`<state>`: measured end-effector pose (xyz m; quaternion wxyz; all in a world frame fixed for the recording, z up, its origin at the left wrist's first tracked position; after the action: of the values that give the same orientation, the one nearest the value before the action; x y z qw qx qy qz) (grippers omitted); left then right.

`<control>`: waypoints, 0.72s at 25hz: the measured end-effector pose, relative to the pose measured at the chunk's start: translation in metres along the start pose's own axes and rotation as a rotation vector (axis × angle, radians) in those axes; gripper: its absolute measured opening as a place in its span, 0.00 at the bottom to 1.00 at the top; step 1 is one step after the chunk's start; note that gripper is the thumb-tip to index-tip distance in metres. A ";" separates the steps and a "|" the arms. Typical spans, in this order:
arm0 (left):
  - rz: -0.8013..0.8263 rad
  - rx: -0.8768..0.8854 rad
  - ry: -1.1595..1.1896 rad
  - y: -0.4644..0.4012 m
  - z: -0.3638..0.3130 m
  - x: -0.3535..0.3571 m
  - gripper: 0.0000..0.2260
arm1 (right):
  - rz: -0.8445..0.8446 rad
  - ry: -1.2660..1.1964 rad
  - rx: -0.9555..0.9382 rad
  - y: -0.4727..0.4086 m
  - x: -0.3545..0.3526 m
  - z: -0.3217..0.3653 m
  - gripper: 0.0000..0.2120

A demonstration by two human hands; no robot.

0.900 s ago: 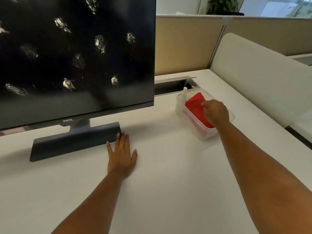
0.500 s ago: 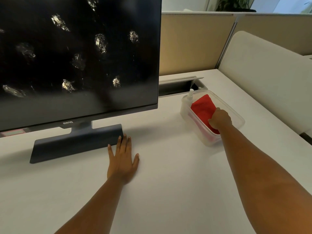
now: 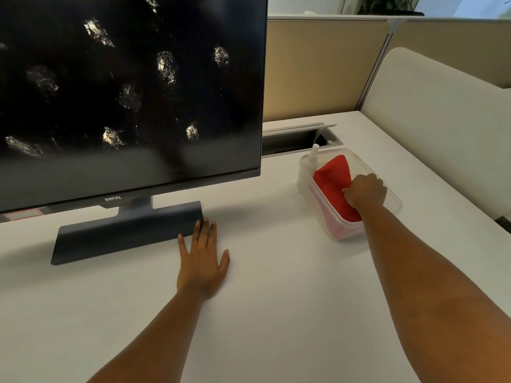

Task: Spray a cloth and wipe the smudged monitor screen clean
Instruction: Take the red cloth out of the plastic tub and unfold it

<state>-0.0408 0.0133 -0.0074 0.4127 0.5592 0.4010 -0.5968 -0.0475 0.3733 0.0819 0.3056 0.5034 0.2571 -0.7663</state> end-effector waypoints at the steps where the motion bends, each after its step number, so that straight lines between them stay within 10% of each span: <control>1: -0.002 0.000 0.002 0.000 0.000 0.000 0.29 | -0.005 -0.072 0.003 0.001 -0.001 0.000 0.16; 13: -0.059 -0.001 0.096 0.006 -0.001 -0.008 0.27 | -0.262 -0.570 -0.040 0.022 -0.081 0.021 0.15; 18: -0.163 0.058 0.155 0.024 -0.003 -0.022 0.27 | -0.106 -0.670 -0.236 0.052 -0.125 0.044 0.15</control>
<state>-0.0163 0.0092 0.0140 0.3141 0.5809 0.4584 -0.5948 0.0013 0.3334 0.2090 0.3888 0.1713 0.2552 -0.8685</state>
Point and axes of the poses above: each hand's wrist, its own y-axis away from the middle knuckle, its own x-axis out of the palm, z = x × y, the point moved 4 cm from there along -y, towards the middle knuckle, and after that the axes turned 14 degrees about -y, right-handed, at the moved point
